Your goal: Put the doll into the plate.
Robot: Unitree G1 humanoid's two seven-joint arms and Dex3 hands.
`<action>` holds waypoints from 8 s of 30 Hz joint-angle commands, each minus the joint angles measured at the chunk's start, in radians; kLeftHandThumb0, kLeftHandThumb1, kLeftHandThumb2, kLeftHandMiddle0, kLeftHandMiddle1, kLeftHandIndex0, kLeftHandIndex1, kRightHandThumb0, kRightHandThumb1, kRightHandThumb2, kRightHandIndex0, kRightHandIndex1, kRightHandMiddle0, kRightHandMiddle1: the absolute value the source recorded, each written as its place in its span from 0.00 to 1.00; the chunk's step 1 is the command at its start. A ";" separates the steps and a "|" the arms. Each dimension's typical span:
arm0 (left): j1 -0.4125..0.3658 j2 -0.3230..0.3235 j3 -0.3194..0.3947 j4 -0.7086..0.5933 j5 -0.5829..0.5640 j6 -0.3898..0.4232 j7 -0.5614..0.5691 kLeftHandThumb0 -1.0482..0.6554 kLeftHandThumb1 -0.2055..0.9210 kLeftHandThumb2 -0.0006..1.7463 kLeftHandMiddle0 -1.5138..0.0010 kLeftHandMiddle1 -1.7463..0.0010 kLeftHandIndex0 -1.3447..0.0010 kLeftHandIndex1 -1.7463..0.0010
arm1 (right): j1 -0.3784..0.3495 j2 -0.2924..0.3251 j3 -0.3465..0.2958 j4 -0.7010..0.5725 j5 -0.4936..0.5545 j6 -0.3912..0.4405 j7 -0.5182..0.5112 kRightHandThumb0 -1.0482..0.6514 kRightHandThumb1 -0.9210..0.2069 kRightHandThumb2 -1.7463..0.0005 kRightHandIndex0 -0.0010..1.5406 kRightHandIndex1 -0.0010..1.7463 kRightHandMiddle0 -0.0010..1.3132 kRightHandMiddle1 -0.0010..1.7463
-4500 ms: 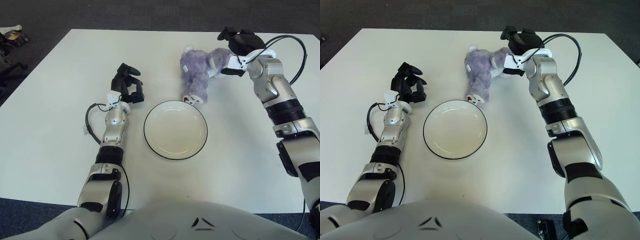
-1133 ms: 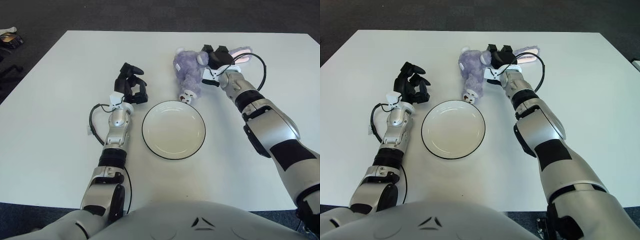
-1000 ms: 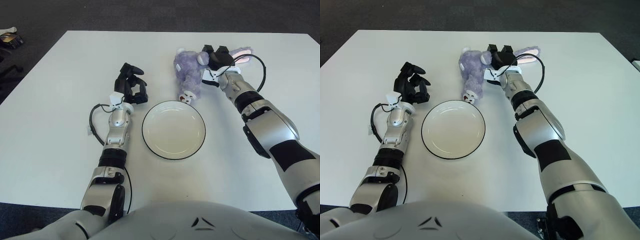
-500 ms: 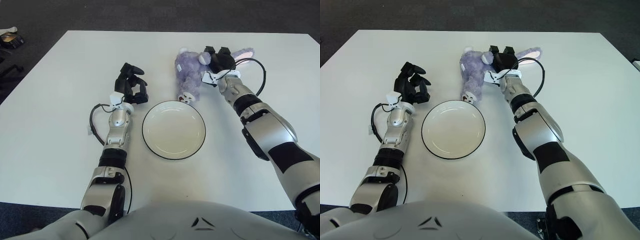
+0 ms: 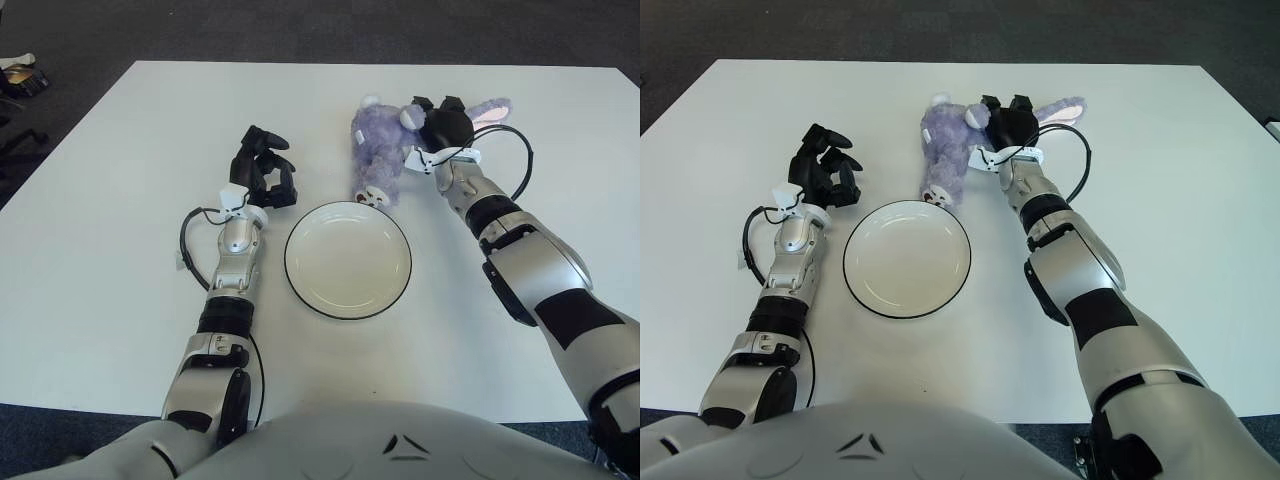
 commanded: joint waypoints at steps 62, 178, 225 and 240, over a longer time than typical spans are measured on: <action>0.068 -0.010 0.004 0.033 0.021 -0.005 0.018 0.61 0.41 0.80 0.59 0.01 0.65 0.00 | 0.032 -0.024 -0.168 -0.055 0.117 -0.090 0.055 0.89 0.53 0.25 0.38 1.00 0.84 1.00; -0.188 0.225 -0.187 0.366 0.744 -0.410 0.765 0.51 0.37 0.72 0.98 0.48 0.96 0.20 | 0.233 -0.218 -0.246 -1.353 0.020 0.505 0.901 0.99 0.84 0.01 0.59 1.00 0.85 1.00; -0.034 0.267 -0.249 -0.260 0.397 -0.096 0.260 0.01 0.80 0.35 1.00 0.72 1.00 0.61 | 0.210 -0.223 -0.279 -1.230 0.136 0.425 0.940 0.97 0.79 0.04 0.56 1.00 0.86 1.00; -0.065 0.271 -0.209 -0.505 0.200 0.357 -0.109 0.01 0.83 0.31 1.00 0.67 1.00 0.67 | 0.223 -0.266 -0.250 -1.182 0.089 0.292 0.876 0.98 0.80 0.04 0.56 1.00 0.88 1.00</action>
